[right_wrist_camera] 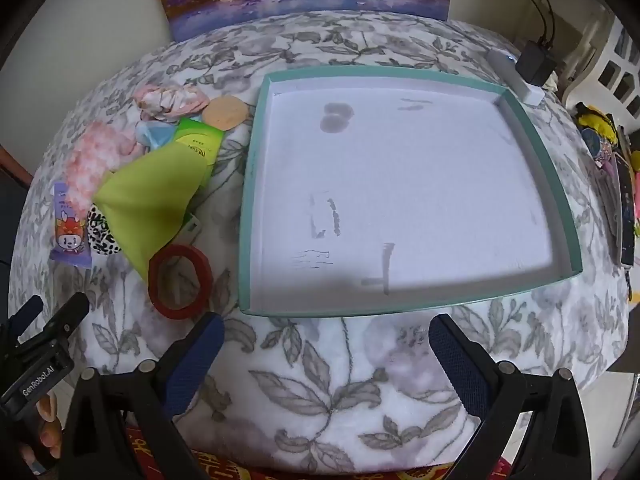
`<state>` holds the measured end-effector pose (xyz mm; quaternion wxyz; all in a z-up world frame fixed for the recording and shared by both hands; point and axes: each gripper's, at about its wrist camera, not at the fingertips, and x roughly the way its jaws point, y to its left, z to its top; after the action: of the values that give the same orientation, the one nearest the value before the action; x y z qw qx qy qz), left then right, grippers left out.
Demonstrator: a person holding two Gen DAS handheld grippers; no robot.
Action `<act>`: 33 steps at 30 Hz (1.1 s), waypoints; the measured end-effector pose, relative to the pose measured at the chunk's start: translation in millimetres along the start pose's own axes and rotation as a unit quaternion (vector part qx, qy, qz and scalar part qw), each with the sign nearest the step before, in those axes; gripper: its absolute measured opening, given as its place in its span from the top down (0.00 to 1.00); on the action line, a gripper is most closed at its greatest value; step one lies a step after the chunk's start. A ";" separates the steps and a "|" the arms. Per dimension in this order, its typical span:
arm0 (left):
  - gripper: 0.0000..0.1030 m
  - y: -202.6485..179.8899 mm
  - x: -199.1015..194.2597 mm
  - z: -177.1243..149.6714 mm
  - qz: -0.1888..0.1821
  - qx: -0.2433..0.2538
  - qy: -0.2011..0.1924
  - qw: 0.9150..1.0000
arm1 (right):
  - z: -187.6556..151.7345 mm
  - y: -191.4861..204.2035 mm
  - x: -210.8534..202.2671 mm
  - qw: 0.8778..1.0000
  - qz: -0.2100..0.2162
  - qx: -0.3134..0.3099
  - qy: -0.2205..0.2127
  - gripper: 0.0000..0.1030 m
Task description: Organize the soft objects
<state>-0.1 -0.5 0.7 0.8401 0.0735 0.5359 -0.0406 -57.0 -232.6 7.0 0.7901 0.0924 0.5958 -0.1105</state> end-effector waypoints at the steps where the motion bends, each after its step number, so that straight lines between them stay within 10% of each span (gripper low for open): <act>1: 0.00 -0.4 -0.6 0.4 0.003 0.001 -0.002 1.000 | 0.1 0.2 0.3 1.000 0.001 -0.001 0.002 0.00; 33: 0.00 0.0 -1.2 1.3 -0.008 -0.009 -0.006 1.000 | 0.5 2.0 -1.5 1.000 -0.002 0.000 -0.006 0.00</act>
<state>0.5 -0.7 2.3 0.8438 0.0614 0.5314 -0.0424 -56.4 -230.8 8.6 0.7933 0.0906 0.5915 -0.1128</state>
